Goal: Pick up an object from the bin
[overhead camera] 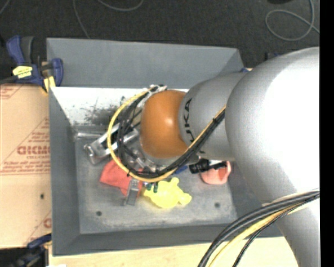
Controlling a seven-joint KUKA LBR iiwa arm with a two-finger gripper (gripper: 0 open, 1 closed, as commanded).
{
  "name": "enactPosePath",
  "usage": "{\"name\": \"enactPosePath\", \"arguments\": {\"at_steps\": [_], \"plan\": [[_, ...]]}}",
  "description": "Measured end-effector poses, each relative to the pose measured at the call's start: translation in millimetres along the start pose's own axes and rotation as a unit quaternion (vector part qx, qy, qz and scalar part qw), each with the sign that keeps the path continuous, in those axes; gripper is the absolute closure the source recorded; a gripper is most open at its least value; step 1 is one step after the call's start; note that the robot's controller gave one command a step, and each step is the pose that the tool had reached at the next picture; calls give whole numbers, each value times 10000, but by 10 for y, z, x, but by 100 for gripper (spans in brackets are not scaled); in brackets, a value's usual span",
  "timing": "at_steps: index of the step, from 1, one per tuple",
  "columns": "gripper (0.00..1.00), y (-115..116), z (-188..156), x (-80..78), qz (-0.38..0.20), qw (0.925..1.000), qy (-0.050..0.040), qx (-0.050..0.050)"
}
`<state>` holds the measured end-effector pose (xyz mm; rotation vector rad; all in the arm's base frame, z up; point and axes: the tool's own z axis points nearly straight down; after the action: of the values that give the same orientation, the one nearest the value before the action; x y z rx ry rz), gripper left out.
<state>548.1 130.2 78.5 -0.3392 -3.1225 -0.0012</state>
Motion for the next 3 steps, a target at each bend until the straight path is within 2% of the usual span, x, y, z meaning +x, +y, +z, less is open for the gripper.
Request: {"name": "enactPosePath", "arguments": {"at_steps": [1,3], "plan": [[100,-6,68,101,871,9962,-29,-31],[100,-11,28,109,874,9962,-19,-27]]}}
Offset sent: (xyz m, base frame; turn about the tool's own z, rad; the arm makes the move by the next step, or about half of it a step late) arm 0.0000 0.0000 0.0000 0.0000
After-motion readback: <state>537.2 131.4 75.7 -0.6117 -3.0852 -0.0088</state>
